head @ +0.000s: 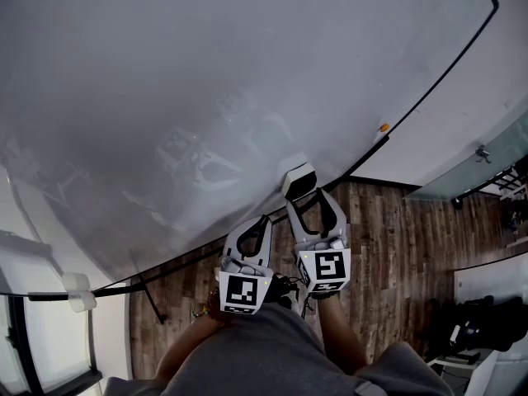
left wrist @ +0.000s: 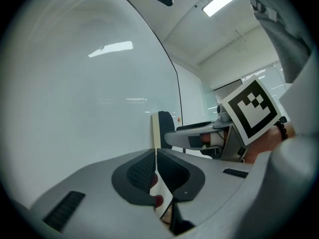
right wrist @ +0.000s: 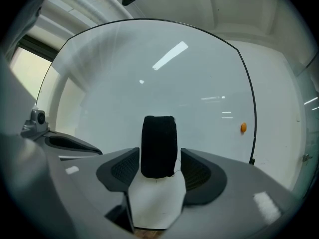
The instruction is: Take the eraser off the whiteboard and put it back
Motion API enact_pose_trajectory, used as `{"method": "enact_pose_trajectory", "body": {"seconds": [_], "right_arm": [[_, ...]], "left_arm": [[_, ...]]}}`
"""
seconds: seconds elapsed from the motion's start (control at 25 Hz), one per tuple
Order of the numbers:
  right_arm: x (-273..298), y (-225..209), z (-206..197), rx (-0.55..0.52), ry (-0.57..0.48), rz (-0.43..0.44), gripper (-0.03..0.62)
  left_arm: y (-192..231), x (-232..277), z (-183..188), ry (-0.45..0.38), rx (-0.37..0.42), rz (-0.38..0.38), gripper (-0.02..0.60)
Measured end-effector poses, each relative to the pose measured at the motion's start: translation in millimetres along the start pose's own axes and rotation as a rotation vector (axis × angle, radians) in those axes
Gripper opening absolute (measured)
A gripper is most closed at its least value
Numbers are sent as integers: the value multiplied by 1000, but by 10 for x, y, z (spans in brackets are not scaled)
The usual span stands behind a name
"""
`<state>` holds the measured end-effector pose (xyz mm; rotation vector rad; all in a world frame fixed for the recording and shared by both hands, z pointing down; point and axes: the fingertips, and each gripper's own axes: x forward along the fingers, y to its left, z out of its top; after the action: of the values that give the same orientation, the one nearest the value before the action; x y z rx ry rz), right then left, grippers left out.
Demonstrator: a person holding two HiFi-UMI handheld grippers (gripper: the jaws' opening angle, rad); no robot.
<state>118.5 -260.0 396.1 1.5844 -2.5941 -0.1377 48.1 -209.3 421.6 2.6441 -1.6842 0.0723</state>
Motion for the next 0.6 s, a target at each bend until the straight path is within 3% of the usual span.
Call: {"method": "enact_pose_trajectory", "body": {"seconds": [0.6], "right_arm": [[167, 25, -11, -2, 3, 49, 284]], "left_arm": [[66, 93, -26, 10, 3, 27, 8]]}}
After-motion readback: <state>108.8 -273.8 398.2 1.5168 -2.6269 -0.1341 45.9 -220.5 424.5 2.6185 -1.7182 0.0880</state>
